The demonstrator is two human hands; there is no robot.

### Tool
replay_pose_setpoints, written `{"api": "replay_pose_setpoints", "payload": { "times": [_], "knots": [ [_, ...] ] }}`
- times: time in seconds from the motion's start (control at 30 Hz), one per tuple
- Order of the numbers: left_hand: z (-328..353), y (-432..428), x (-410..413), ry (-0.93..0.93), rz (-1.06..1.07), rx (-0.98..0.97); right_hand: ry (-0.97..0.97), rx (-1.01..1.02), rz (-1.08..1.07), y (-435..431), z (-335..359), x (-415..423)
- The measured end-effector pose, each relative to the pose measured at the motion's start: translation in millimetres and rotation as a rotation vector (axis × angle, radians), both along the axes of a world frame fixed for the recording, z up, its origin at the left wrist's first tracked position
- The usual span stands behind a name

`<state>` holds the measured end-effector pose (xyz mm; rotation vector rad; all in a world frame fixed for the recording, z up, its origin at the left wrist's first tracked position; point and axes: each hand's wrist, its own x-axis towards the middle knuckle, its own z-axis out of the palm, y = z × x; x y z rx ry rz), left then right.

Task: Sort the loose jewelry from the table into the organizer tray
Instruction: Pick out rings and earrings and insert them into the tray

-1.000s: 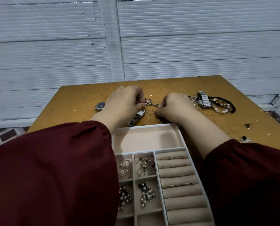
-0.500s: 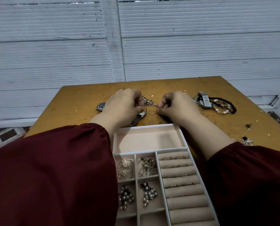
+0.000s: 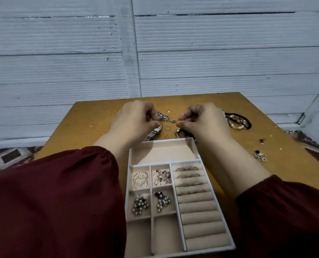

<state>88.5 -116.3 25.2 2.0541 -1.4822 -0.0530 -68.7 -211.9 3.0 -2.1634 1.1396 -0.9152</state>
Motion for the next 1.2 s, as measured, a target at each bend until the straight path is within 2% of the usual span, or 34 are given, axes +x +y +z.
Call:
{"api": "replay_pose_setpoints", "payload": {
  "times": [0.37,0.67,0.83,0.97,1.2],
  "knots": [
    [15.8,65.7,-56.0,0.097,-0.012,-0.089,-0.116,-0.007,-0.042,65.8,23.4,-65.9],
    [0.7,99.8,-102.7,0.22,-0.027,-0.111,-0.337,0.122,-0.008,109.9,6.8,-98.4],
    [-12.3,111.7,-118.8,0.35,0.003,-0.153,-0.402,0.158,-0.01,124.5,-6.8,-108.1],
    [-23.3,121.3,-124.5,0.324,0.05,-0.155,-0.421,0.164,-0.019,129.9,-15.5,-110.5],
    [-39.5,125.6,-127.0,0.243,0.117,-0.162,-0.326,0.104,-0.018,134.6,-24.3,-113.2]
  ]
}}
